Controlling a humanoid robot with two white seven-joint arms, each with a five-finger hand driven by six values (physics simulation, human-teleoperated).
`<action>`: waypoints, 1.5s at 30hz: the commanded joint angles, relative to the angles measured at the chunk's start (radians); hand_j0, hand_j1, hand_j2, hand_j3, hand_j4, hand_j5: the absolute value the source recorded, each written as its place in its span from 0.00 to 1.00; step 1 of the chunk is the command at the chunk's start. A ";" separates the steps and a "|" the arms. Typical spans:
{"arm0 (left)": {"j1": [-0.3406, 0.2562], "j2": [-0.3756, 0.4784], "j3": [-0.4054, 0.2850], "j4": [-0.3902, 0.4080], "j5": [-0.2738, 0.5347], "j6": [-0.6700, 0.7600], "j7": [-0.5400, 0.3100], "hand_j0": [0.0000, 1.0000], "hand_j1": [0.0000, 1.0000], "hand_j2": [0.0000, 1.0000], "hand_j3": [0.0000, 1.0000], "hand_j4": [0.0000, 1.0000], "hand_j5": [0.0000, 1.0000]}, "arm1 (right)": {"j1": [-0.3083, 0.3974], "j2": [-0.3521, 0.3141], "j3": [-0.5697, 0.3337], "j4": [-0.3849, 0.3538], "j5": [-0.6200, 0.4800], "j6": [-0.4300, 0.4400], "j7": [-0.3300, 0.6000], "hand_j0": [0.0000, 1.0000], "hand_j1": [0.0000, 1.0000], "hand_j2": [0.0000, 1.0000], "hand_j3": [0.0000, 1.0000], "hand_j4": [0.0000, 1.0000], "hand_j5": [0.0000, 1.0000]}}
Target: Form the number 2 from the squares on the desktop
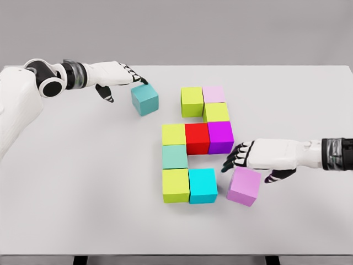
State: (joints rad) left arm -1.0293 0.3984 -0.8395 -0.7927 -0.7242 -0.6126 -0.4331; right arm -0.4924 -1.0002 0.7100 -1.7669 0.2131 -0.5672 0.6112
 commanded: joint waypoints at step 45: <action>-0.020 -0.053 0.007 0.082 0.005 0.002 -0.001 0.96 0.96 0.96 0.96 0.96 0.96 | -0.407 -0.354 0.638 0.076 -0.060 -0.044 0.000 0.99 0.99 0.99 0.99 0.99 0.99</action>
State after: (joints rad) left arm -1.0492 0.3496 -0.8349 -0.7087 -0.7244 -0.6129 -0.4343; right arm -0.9005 -1.3618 1.2986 -1.6904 0.1600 -0.6129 0.6111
